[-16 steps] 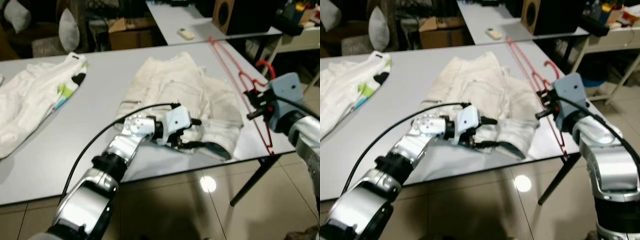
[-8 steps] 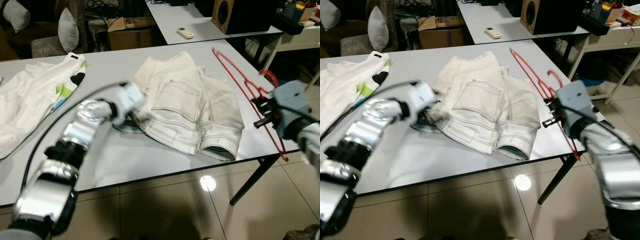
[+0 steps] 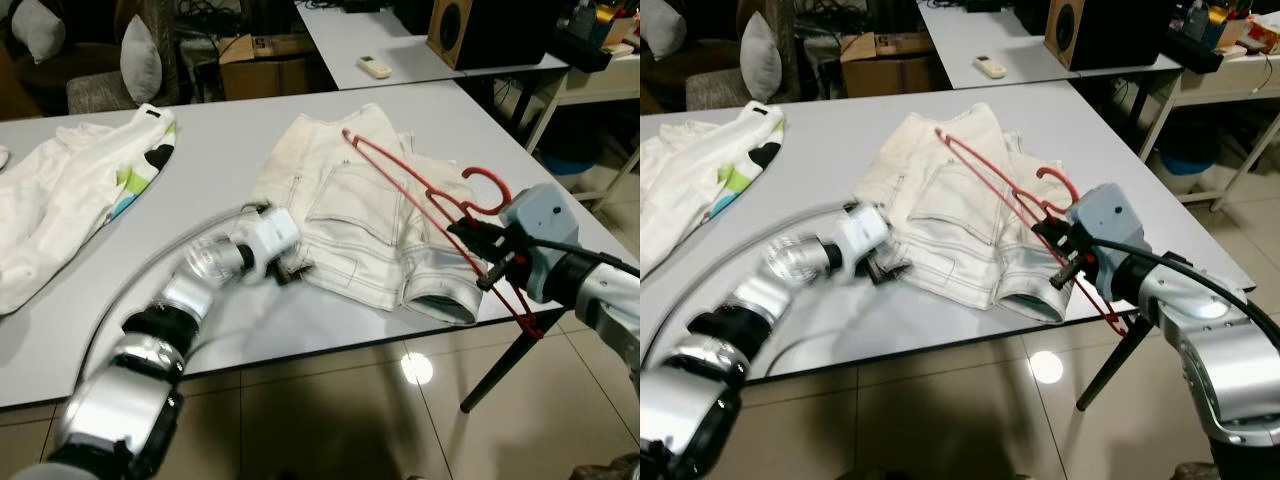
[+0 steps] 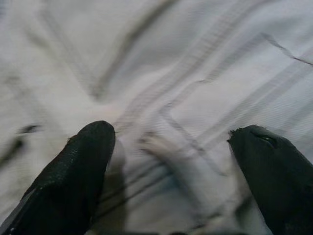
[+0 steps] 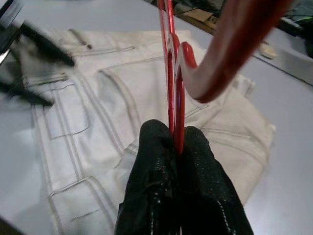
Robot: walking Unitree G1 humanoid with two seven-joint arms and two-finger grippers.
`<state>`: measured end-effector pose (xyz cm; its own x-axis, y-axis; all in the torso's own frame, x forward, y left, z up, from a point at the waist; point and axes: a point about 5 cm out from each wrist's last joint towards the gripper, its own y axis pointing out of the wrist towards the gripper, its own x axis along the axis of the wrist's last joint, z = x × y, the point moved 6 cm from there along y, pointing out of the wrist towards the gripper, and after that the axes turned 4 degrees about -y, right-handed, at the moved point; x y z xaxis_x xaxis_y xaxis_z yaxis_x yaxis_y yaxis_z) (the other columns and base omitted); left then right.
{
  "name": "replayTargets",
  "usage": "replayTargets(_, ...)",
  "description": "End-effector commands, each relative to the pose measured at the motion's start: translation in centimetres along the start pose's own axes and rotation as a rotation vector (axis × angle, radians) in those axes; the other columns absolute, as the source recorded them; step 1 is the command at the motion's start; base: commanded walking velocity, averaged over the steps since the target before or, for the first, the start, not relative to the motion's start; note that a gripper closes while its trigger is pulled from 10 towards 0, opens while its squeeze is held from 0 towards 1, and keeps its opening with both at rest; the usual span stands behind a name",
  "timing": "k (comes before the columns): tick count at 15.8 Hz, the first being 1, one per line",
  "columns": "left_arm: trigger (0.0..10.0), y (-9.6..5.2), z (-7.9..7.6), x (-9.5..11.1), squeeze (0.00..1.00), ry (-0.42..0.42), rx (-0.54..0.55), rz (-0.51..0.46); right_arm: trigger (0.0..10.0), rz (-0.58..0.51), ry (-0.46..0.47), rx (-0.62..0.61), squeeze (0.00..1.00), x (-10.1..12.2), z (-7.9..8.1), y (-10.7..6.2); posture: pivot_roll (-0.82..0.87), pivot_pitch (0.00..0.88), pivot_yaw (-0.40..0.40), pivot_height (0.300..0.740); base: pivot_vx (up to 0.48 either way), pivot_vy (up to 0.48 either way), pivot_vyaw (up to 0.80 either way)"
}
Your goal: Hang hanger
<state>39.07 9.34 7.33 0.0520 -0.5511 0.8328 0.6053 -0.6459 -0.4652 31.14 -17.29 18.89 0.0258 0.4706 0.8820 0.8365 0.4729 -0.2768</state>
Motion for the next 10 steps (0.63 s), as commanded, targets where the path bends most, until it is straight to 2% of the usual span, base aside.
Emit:
replayTargets(1,10.0,0.1,-1.0,-0.4,0.00,0.018,-0.060,0.017,10.0,-0.011,0.011,-0.003,0.00,0.4,-0.1,0.0,-0.11,0.000,0.058,0.740,0.000,0.000,0.00)
replayTargets(2,10.0,0.2,-2.6,-1.1,0.00,0.039,-0.153,0.034,10.0,-0.001,0.030,0.061,0.00,0.1,0.9,0.1,-0.11,0.000,0.058,0.740,0.000,0.000,0.00)
replayTargets(3,10.0,0.1,-3.6,-1.7,0.00,0.053,-0.215,0.058,10.0,0.046,0.018,0.124,0.00,-0.9,2.0,0.2,-0.11,0.000,0.057,0.740,0.000,0.000,0.00)
replayTargets(4,10.0,-0.3,-4.6,-2.6,0.00,0.075,-0.287,0.092,10.0,0.129,-0.029,0.157,0.00,-2.7,2.5,0.1,-0.10,0.000,0.053,0.740,0.000,0.000,0.00)
replayTargets(5,10.0,-1.2,-5.7,-3.7,0.00,0.075,-0.395,0.132,10.0,0.233,-0.090,0.121,0.00,-5.0,1.6,0.2,-0.10,0.000,0.051,0.740,0.000,0.000,0.00)
replayTargets(7,10.0,-2.3,-6.6,-4.1,0.00,0.039,-0.483,0.142,10.0,0.279,-0.141,-0.056,0.00,-5.7,-2.1,0.8,-0.10,0.000,0.046,0.740,0.000,0.000,0.00)
replayTargets(8,10.0,-2.6,-6.9,-4.2,0.00,0.039,-0.497,0.143,10.0,0.288,-0.159,-0.144,0.00,-5.7,-3.9,1.1,-0.10,0.000,0.046,0.740,0.000,0.000,0.00)
replayTargets(10,10.0,-2.2,-6.7,-3.1,0.00,0.005,-0.444,0.068,10.0,0.270,-0.167,-0.239,0.00,-5.4,-6.1,1.8,-0.10,0.000,0.048,0.740,0.000,0.000,0.00)
